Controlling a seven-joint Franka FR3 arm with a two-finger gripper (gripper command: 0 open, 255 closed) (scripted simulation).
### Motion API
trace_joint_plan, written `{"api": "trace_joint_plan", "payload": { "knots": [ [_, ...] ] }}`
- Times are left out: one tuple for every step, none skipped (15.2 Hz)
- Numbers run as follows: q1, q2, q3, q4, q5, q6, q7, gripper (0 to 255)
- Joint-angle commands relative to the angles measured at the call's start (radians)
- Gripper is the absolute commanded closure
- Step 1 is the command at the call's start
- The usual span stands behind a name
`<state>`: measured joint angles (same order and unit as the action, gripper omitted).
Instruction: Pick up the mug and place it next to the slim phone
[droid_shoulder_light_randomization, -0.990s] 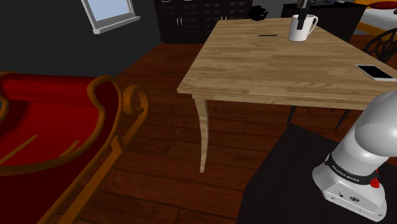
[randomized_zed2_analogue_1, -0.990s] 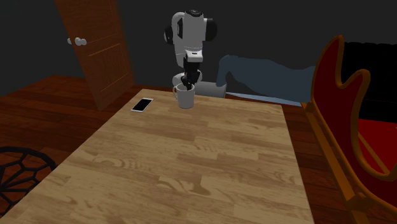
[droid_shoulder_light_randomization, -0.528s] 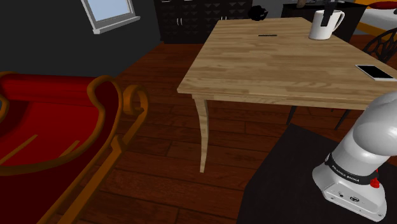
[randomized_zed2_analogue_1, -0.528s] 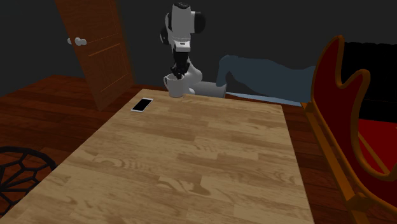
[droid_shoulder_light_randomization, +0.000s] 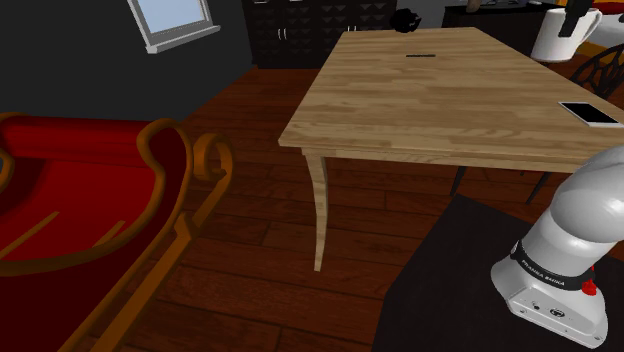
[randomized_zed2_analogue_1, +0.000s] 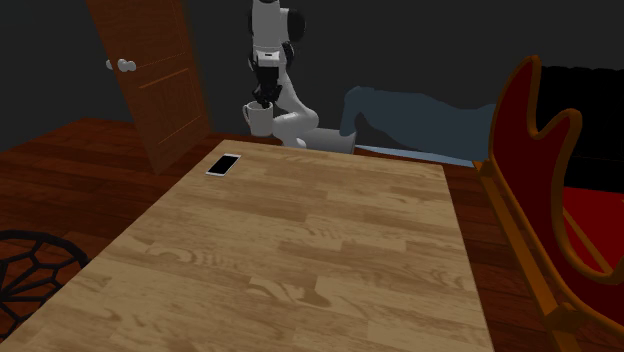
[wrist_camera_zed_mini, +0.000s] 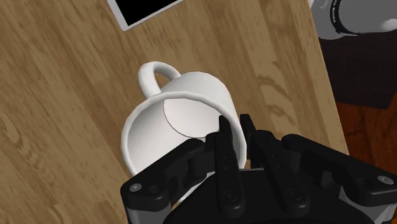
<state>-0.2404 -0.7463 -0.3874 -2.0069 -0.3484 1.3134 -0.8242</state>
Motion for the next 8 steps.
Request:
{"api": "trace_joint_plan", "payload": {
  "knots": [
    [-0.017, -0.051, 0.006, -0.007, -0.015, -0.041, -0.019, 255],
    [-0.025, -0.075, 0.007, -0.009, -0.024, -0.062, -0.03, 255],
    [-0.034, -0.099, 0.008, -0.01, -0.033, -0.083, -0.042, 255],
    [-0.042, -0.123, 0.009, -0.01, -0.041, -0.104, -0.055, 255],
    [-0.054, -0.156, 0.009, -0.007, -0.055, -0.136, -0.075, 255],
    [-0.056, -0.165, 0.007, -0.027, -0.057, -0.126, -0.072, 255],
    [-0.058, -0.174, 0.006, -0.046, -0.06, -0.116, -0.069, 255],
    [-0.059, -0.183, 0.004, -0.065, -0.062, -0.106, -0.067, 255]
  ]
}}
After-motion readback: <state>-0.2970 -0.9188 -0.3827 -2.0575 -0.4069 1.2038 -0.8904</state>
